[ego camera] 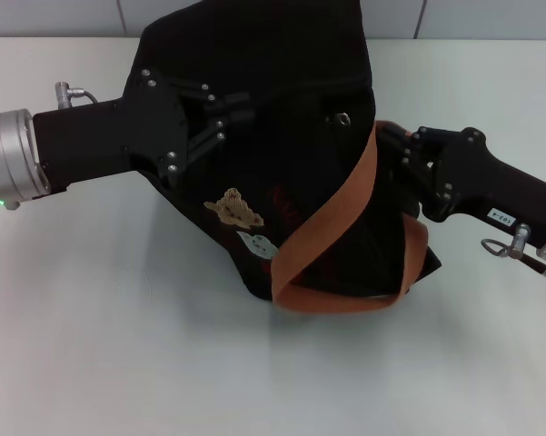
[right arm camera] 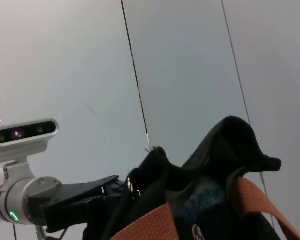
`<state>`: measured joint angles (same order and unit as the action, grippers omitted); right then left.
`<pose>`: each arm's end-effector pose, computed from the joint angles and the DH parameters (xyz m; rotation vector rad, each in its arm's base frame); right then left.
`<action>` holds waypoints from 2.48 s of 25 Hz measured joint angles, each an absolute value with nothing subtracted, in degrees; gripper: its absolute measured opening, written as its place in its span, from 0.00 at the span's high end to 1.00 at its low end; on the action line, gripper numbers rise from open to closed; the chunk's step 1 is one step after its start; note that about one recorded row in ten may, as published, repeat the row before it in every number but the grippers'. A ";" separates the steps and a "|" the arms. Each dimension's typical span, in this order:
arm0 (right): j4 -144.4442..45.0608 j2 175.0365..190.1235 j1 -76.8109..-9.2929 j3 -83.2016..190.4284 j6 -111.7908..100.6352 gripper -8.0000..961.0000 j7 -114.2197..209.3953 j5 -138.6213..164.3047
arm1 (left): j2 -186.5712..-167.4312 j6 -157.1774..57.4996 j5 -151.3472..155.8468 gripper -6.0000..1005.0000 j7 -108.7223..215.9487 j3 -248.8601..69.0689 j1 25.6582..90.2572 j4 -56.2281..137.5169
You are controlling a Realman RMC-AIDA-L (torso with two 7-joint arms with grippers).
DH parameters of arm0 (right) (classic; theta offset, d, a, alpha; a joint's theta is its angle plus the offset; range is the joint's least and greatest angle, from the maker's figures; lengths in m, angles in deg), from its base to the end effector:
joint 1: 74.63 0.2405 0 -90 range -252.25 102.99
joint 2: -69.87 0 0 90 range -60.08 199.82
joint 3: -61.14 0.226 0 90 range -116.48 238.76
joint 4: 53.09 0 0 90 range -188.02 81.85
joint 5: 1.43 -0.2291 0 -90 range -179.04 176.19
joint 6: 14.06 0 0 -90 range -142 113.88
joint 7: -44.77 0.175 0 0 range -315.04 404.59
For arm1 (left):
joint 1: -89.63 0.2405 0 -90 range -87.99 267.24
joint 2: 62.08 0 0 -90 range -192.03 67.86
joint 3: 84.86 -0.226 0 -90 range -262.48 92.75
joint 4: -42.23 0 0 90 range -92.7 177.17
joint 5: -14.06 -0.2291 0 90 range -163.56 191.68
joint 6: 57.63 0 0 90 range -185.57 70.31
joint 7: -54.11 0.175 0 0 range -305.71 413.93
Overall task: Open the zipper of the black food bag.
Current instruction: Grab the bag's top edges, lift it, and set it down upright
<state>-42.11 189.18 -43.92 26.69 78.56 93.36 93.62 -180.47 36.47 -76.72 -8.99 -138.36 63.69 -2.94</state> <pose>0.2211 0.3161 -0.0443 -2.4135 0.4295 1.2012 -0.1807 0.3392 0.0157 -2.6443 0.0028 -0.9675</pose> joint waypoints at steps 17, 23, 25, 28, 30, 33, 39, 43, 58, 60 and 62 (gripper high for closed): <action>-43.85 189.50 -40.21 24.75 76.77 0.56 93.02 94.09 | -180.47 36.74 -76.74 0.90 -8.95 -138.50 63.33 -2.41; -45.15 189.54 -38.53 24.39 74.75 0.56 93.01 94.12 | -180.47 36.81 -76.74 0.90 -8.94 -138.55 63.38 -2.41; -45.22 189.56 -38.34 24.39 74.55 0.57 93.01 94.14 | -180.47 36.85 -76.73 0.90 -8.93 -138.60 63.38 -2.41; -45.25 189.57 -38.04 24.40 74.38 0.59 93.01 94.17 | -180.47 36.99 -76.72 0.90 -8.92 -138.69 63.39 -2.41; -45.26 189.58 -37.81 24.40 74.03 0.60 93.01 94.18 | -180.47 37.06 -76.72 0.90 -8.91 -138.69 63.44 -2.41; -45.27 189.58 -37.71 24.40 73.78 0.73 93.01 94.17 | -180.48 37.39 -76.72 0.90 -8.90 -138.51 63.58 -2.41; -45.27 189.58 -37.71 24.40 73.74 0.88 93.07 94.02 | -180.48 37.59 -76.72 0.90 -8.90 -138.47 63.76 -2.41; -45.27 189.57 -37.73 24.42 73.75 0.93 93.16 93.85 | -180.48 37.68 -76.73 0.90 -8.90 -138.40 63.75 -2.41; -44.57 189.52 -40.17 25.88 74.41 0.96 91.24 90.15 | -180.48 37.68 -76.73 0.90 -8.91 -138.37 63.90 -2.32; -44.37 189.40 -40.48 25.62 74.46 0.96 89.77 89.87 | -180.47 37.68 -76.73 0.90 -8.91 -138.16 63.90 -2.32; -44.22 189.30 -40.93 25.39 74.47 0.93 88.12 89.87 | -180.48 37.71 -76.74 0.90 -8.99 -137.72 63.89 -2.32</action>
<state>-44.22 189.30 -40.93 25.39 74.47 88.12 89.87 -180.48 37.71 -76.74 -8.99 -137.72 63.89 -2.32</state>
